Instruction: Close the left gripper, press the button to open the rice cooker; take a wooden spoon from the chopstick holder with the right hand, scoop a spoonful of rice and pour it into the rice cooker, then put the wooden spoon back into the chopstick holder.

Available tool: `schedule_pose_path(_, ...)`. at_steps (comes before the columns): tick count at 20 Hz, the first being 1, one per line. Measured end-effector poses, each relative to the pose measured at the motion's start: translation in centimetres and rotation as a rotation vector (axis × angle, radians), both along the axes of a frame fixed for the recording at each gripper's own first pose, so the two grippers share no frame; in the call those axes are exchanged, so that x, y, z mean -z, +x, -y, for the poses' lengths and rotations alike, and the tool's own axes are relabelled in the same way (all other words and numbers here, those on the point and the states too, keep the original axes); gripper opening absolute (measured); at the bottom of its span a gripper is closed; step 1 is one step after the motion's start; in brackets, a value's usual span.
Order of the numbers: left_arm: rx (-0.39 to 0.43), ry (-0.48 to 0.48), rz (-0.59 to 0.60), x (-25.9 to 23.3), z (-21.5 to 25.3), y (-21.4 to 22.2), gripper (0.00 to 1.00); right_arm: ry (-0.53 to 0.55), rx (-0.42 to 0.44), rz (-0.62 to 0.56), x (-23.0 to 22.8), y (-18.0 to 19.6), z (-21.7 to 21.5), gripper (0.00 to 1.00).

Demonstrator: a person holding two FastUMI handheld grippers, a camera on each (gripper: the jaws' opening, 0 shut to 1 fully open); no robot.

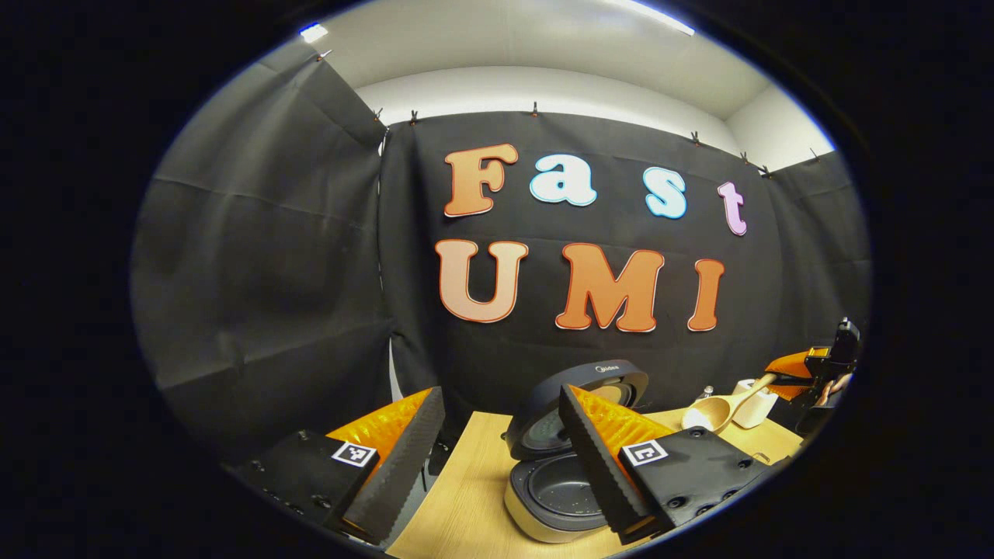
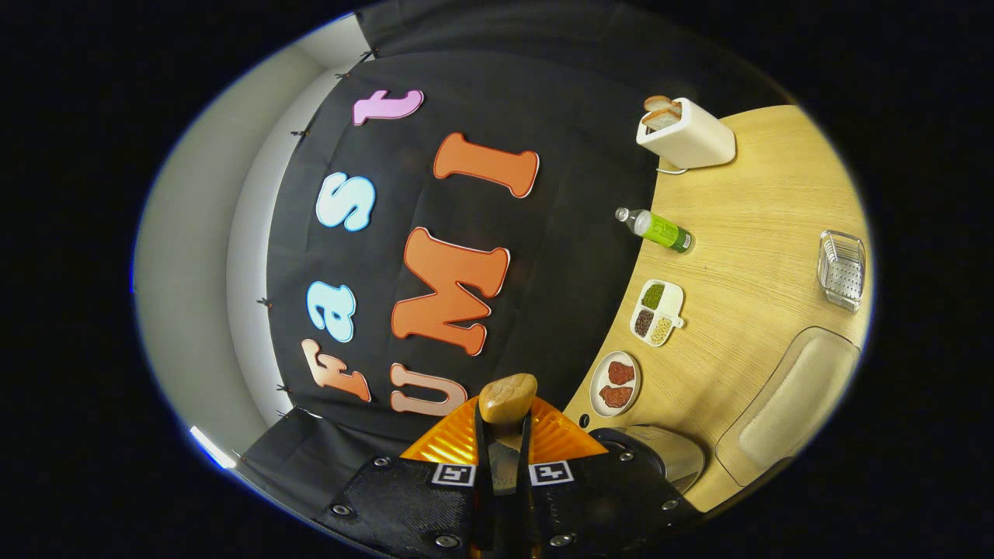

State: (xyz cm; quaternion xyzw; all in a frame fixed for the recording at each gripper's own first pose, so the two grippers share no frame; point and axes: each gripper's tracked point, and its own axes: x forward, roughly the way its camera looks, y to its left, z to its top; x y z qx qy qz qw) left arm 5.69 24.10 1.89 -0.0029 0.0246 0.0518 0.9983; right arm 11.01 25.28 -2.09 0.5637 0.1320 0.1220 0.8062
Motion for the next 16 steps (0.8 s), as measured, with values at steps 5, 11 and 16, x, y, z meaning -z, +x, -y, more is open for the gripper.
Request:
schedule_pose_path(5,-0.004,0.004,-0.012,0.5,-1.2,0.6,0.97,-0.073,-0.025,0.028,-0.3,1.3,-3.0,0.11)
schedule_pose_path(11,-0.013,0.008,-0.022,1.1,-2.2,1.2,0.99,-0.227,-0.054,0.063,-0.3,2.1,-6.1,0.11)
schedule_pose_path(16,-0.023,-0.001,-0.018,1.1,-3.1,1.1,0.99,-0.320,-0.073,0.087,-0.2,2.6,-7.6,0.11)
